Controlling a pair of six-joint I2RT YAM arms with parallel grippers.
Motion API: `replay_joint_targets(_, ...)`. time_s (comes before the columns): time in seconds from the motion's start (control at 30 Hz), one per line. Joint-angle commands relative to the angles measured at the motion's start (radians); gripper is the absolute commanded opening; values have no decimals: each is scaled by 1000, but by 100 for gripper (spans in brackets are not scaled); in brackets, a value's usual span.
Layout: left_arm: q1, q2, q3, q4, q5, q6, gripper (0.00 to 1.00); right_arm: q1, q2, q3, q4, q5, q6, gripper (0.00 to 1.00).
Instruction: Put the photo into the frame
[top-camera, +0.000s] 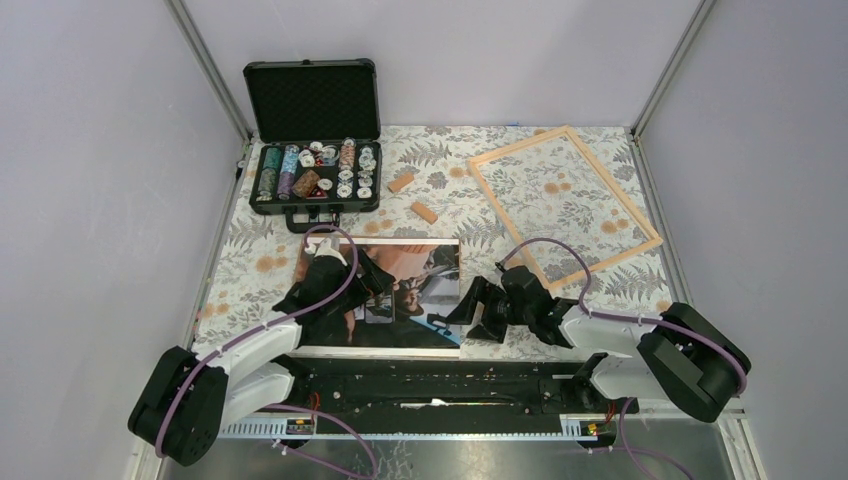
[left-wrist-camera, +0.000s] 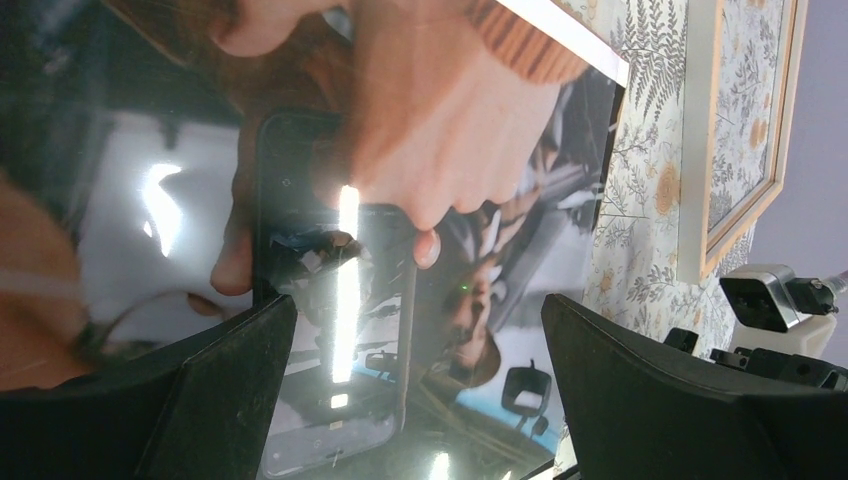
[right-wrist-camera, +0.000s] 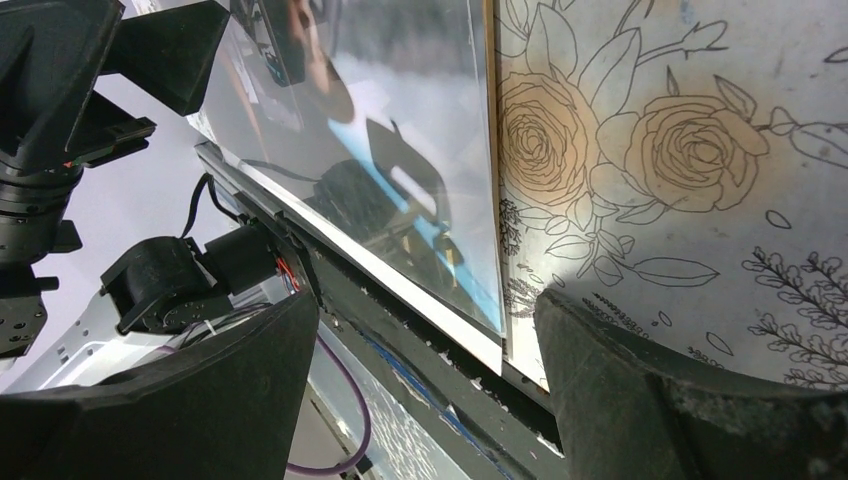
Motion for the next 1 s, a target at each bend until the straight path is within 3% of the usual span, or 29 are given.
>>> replay_joint_targets(0.0, -12, 35, -34, 20, 34, -12, 99, -5, 32, 33, -14, 9, -31, 87)
replay_joint_targets(0.53, -20, 30, -49, 25, 21, -21, 99, -5, 113, 5, 175, -111, 38, 83)
replay_joint_targets(0.97, -26, 39, -46, 26, 8, -22, 99, -5, -64, 44, 26, -77, 25, 84)
